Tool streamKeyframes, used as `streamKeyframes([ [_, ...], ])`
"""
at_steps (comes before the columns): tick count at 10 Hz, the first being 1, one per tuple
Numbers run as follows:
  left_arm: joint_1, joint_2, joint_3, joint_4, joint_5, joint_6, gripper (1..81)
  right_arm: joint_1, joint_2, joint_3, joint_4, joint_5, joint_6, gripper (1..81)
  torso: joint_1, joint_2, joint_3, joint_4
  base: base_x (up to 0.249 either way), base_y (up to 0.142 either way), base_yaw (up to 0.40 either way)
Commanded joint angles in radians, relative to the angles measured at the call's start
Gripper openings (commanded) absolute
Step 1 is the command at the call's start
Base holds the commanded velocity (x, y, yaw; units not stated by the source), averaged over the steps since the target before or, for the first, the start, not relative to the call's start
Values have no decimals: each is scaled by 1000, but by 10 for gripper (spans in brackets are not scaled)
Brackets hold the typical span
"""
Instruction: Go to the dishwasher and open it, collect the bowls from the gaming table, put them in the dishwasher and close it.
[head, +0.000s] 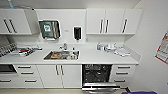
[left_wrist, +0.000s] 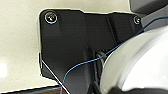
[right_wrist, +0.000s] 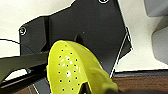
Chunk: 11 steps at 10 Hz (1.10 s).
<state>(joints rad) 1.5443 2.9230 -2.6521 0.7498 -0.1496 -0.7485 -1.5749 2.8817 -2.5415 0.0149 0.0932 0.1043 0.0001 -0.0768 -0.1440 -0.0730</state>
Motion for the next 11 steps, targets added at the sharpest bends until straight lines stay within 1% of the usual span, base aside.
streamKeyframes([
  [1,-34,-8,4,8,28,3,10,34,-14,3,-7,-56,-5,10,0,0,0,0,0,0,0],
  [11,-34,-7,0,2,27,3,10,35,-14,0,-7,-56,-5,10,0,0,0,0,0,0,0],
])
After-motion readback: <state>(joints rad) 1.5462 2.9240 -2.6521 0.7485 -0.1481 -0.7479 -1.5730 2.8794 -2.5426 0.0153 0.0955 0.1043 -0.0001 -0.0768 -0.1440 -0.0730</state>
